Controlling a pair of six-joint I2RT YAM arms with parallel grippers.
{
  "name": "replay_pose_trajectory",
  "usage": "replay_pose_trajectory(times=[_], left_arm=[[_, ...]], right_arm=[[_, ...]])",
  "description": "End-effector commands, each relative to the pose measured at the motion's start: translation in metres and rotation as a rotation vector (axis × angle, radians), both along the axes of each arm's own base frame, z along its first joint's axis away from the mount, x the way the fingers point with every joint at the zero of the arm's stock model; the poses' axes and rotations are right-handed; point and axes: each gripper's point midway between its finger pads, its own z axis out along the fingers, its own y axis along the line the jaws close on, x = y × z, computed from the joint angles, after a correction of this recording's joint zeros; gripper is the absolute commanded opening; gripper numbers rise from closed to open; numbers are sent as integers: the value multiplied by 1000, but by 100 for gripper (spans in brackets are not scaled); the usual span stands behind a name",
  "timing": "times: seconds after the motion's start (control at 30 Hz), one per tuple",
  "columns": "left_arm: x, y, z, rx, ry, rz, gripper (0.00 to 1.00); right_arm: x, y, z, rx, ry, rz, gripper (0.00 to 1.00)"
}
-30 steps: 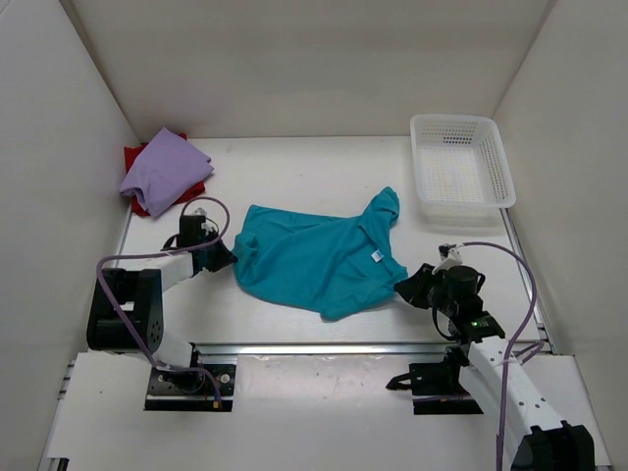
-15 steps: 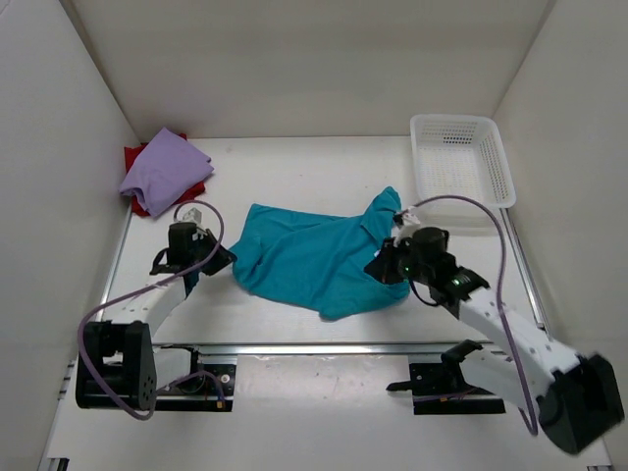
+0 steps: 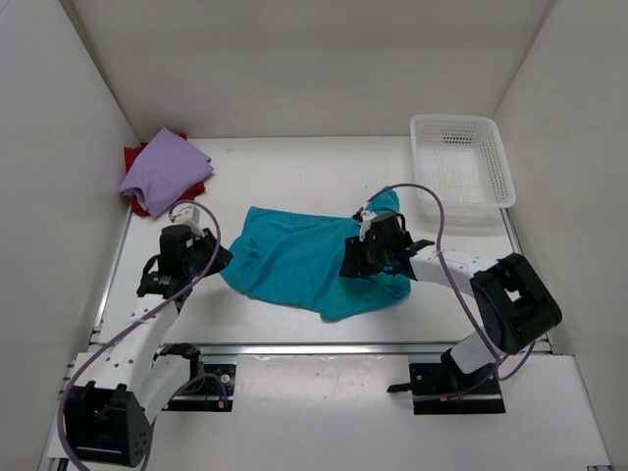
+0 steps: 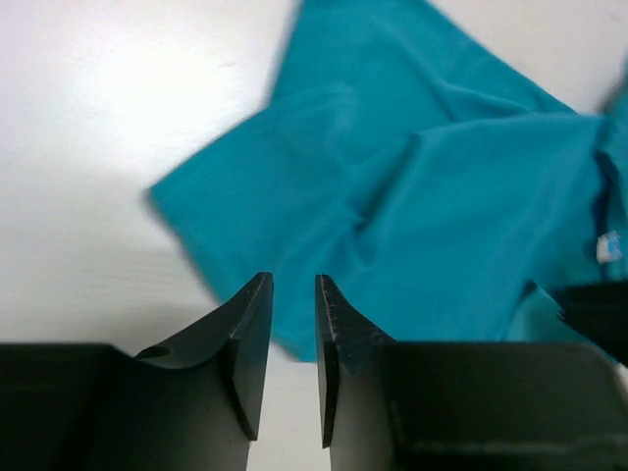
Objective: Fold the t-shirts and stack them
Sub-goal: Flatten out the tshirt
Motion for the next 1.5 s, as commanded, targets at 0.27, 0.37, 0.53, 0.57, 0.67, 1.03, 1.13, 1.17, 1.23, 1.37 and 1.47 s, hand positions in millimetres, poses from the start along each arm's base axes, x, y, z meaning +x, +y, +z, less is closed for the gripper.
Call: replay_pose_trajectory(times=[0.27, 0.37, 0.53, 0.57, 0.67, 1.03, 1.13, 1.17, 1.23, 1.37, 1.47], left_arm=[[65, -172, 3, 33, 69, -457, 41], [81, -199, -19, 21, 148, -518, 39], [88, -246, -37, -58, 195, -593, 37], [91, -259, -38, -91, 184, -617, 37], [102, -275, -55, -130, 221, -616, 36], [214, -161, -83, -207, 244, -253, 30], [235, -148, -66, -296, 201, -209, 30], [241, -147, -60, -312, 177, -208, 32], [244, -154, -47, -331, 158, -224, 33], [240, -172, -8, -337, 96, -296, 33], [227, -169, 13, -297, 44, -307, 33]], right_arm=[[20, 26, -6, -12, -41, 60, 38], [20, 29, -9, -24, -44, 60, 16], [22, 27, 13, 1, -92, 36, 0], [18, 26, 20, 13, -98, 42, 0], [3, 22, 39, 34, -125, 62, 0], [-128, -38, 18, 102, 131, 25, 1], [-136, -39, 19, 107, 148, 16, 14], [-131, -39, 22, 111, 137, 5, 23], [-120, -42, 27, 107, 117, -17, 35], [-70, -42, 51, 156, 5, -101, 36], [-24, -42, 46, 162, -46, -183, 37]])
